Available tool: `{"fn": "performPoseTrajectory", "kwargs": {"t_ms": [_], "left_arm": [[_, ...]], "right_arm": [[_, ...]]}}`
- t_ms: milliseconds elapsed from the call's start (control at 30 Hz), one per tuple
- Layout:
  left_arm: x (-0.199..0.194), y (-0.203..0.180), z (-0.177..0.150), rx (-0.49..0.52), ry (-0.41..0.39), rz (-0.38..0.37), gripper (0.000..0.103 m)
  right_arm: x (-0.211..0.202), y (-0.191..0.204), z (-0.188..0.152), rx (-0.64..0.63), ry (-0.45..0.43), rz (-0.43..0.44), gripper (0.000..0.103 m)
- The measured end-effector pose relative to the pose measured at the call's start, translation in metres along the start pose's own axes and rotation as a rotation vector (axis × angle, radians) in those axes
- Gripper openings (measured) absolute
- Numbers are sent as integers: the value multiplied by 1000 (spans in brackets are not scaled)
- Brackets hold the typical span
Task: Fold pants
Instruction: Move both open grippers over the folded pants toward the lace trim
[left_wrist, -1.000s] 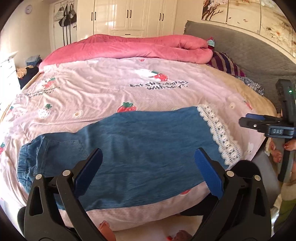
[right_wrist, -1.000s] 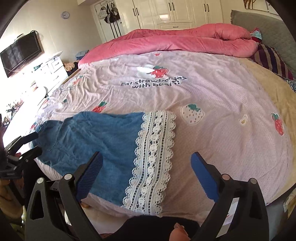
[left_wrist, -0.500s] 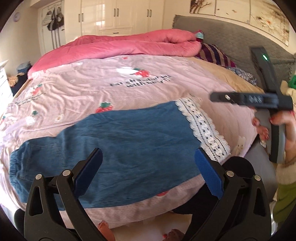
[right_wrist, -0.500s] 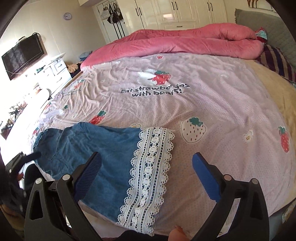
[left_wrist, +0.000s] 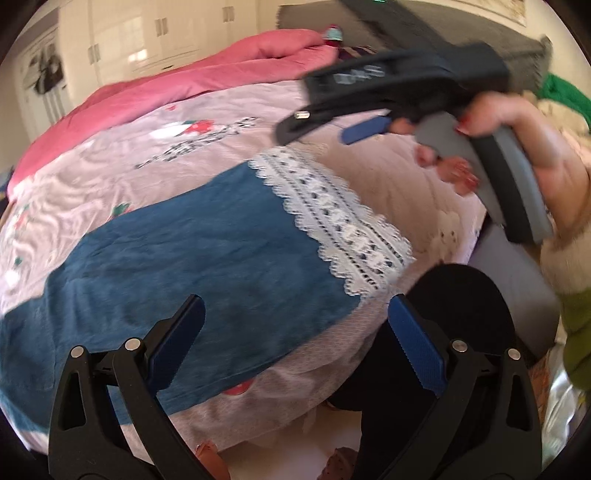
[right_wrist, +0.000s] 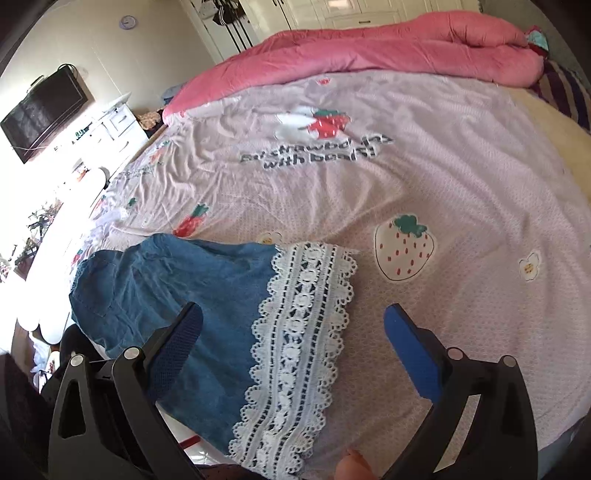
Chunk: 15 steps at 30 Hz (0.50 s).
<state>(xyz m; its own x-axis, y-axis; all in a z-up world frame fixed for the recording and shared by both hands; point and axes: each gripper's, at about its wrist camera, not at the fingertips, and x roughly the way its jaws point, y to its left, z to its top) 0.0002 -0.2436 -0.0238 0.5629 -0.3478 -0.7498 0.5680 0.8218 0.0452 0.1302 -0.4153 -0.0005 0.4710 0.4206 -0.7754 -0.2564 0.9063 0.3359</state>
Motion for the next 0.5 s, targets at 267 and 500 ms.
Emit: {"fn": "performPoseTrajectory", "kwargs": {"t_ms": [267, 500], "left_arm": [[20, -26, 5, 115, -5, -13, 93], [35, -35, 4, 144, 9, -13, 92]], "right_arm": [[36, -12, 10, 41, 61, 35, 98], [55, -12, 17, 50, 87, 94, 98]]}}
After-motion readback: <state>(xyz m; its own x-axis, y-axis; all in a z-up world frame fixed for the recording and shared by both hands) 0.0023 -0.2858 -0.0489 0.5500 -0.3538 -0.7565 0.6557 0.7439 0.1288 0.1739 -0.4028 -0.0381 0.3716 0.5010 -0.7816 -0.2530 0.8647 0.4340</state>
